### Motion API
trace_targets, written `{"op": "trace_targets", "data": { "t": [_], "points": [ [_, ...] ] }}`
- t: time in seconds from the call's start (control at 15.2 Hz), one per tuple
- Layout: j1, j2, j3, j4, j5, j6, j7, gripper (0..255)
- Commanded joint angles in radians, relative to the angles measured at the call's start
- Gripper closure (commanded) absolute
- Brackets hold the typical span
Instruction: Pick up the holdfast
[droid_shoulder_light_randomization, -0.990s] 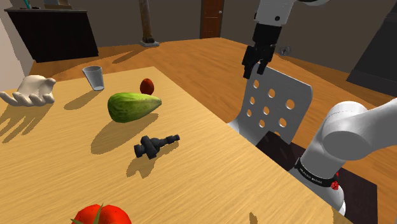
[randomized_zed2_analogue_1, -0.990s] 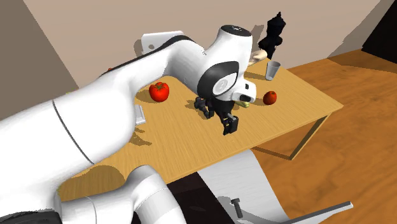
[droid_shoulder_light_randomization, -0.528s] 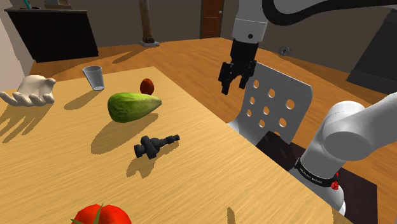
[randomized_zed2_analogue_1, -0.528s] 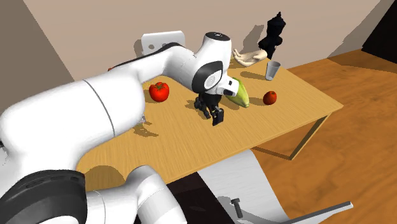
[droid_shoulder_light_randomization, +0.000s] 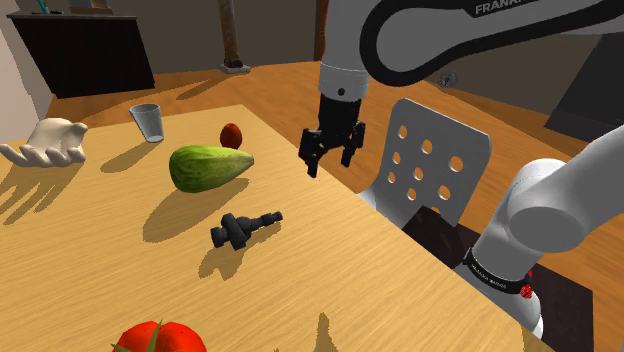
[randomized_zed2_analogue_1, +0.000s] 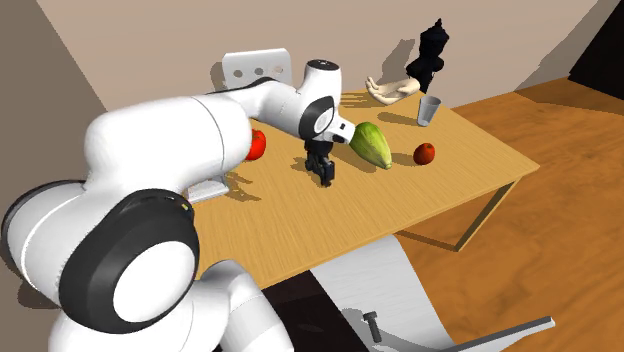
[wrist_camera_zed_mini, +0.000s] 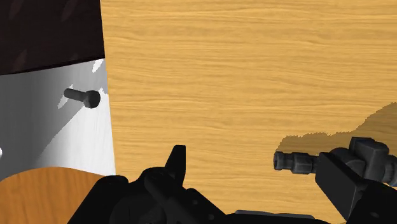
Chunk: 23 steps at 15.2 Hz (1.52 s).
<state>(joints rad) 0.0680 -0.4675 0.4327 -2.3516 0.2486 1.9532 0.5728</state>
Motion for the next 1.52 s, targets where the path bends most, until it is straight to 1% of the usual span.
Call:
{"op": "trace_targets", "data": {
  "t": [0.0,0.2,0.33,0.46,0.66,0.79,0.99,1.06,1.45],
  "points": [
    [-0.006,0.068,0.047,0.025,-0.007,0.048,0.06,0],
    [-0.018,0.179,0.115,0.079,-0.042,0.107,0.157,0],
    [-0.025,0.26,0.157,0.121,-0.08,0.142,0.228,0],
    [-0.03,0.346,0.194,0.169,-0.133,0.173,0.306,0],
    [-0.021,0.486,0.235,0.252,-0.234,0.205,0.431,0],
    [0.0,0.583,0.244,0.315,-0.31,0.215,0.515,0],
    [0.057,0.726,0.232,0.424,-0.417,0.214,0.628,0],
    [0.07,0.75,0.226,0.444,-0.433,0.213,0.645,0],
    [0.085,0.792,0.208,0.411,-0.468,0.28,0.667,0]
  ]
}}
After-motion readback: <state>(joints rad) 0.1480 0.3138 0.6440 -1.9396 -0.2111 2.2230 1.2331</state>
